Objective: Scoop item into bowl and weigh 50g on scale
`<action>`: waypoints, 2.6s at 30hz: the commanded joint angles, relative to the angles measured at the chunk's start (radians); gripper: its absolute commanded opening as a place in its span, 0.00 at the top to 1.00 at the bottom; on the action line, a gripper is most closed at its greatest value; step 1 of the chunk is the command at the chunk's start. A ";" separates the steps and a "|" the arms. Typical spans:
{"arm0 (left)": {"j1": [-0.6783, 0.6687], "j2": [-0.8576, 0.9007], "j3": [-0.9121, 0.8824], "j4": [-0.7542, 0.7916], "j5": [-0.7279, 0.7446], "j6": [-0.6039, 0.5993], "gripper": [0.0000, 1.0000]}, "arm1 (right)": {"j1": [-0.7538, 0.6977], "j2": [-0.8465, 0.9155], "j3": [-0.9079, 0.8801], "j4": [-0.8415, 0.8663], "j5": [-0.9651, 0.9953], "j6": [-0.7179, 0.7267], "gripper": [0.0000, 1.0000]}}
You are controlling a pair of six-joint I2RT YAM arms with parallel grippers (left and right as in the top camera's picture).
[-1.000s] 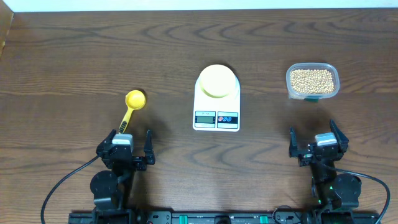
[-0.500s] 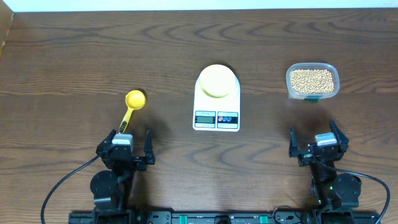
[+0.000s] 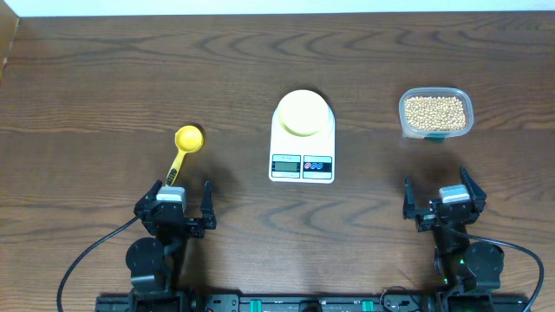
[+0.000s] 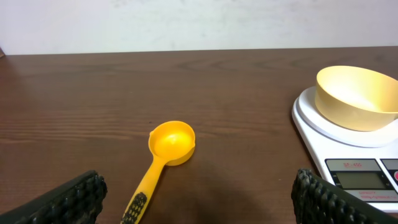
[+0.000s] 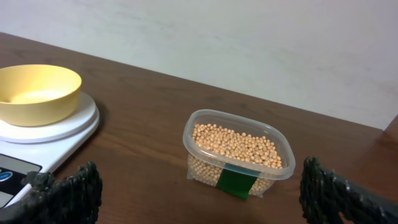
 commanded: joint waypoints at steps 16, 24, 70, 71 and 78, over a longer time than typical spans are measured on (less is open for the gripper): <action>0.007 -0.006 -0.021 -0.019 -0.006 -0.013 0.03 | 0.007 -0.005 -0.002 -0.004 0.001 -0.010 0.01; 0.007 -0.006 -0.021 -0.018 -0.007 -0.012 0.03 | 0.007 -0.005 -0.002 -0.004 0.001 -0.010 0.01; 0.007 -0.006 -0.021 -0.016 -0.029 -0.010 0.03 | 0.007 -0.005 -0.002 -0.004 0.001 -0.010 0.01; 0.007 -0.006 -0.021 -0.016 -0.029 -0.009 0.03 | 0.007 -0.005 -0.002 -0.004 0.001 -0.010 0.01; 0.007 -0.006 -0.021 -0.016 -0.030 -0.009 0.03 | 0.007 -0.005 -0.002 -0.004 0.001 -0.010 0.01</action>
